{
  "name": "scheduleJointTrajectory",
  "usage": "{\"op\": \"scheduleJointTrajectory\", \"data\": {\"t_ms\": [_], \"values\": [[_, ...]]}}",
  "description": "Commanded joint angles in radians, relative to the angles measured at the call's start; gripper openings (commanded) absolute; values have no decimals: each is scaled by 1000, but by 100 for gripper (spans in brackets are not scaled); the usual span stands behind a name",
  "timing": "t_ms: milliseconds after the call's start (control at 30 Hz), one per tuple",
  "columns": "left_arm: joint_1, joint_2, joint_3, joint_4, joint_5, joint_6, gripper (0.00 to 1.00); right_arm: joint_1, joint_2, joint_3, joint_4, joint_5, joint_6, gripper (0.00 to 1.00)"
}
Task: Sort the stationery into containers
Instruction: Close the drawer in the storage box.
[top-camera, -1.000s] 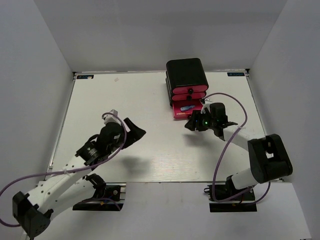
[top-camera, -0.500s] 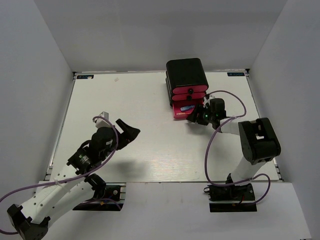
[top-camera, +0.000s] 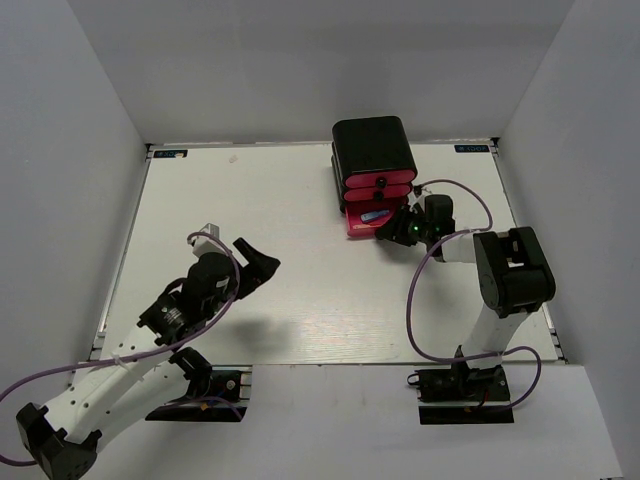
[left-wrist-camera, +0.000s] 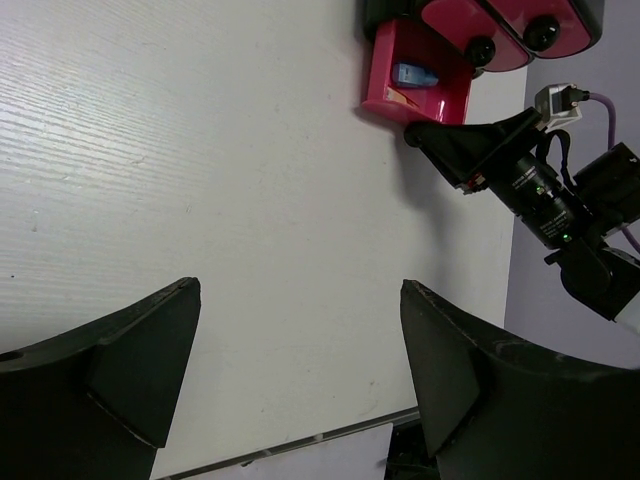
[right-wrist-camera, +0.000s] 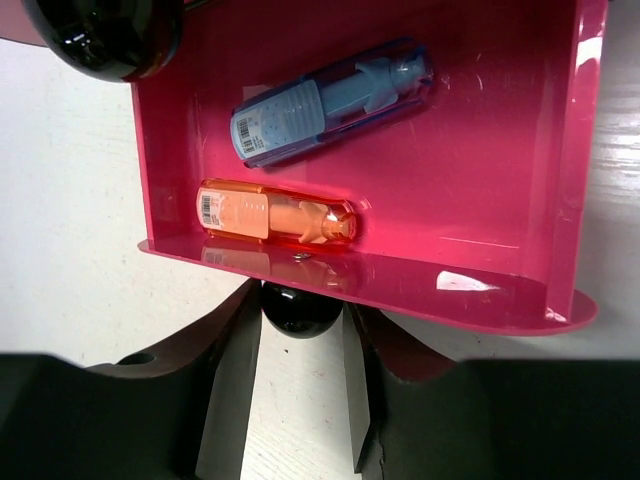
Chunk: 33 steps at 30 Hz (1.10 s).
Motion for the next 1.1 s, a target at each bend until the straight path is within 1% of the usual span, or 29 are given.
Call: {"op": "scheduleJointTrajectory", "data": {"t_ms": [0, 100, 233, 633, 867, 967, 1067], "values": [[-5, 6, -6, 12, -15, 9, 91, -12, 16, 26, 80, -74, 25, 23], [-5, 15, 3, 12, -15, 9, 91, -21, 17, 30, 130, -116, 51, 17], [-5, 15, 3, 22, -15, 9, 91, -26, 17, 56, 162, -142, 104, 17], [-5, 15, 3, 22, -15, 18, 91, -26, 109, 211, 144, -139, 113, 17], [-5, 24, 3, 22, -24, 18, 91, -29, 172, 282, 158, -139, 151, 17], [-5, 33, 3, 22, -24, 18, 91, -26, 195, 290, 178, -146, 177, 17], [-5, 33, 14, 22, -24, 18, 91, -27, 203, 281, 221, -165, 237, 17]]}}
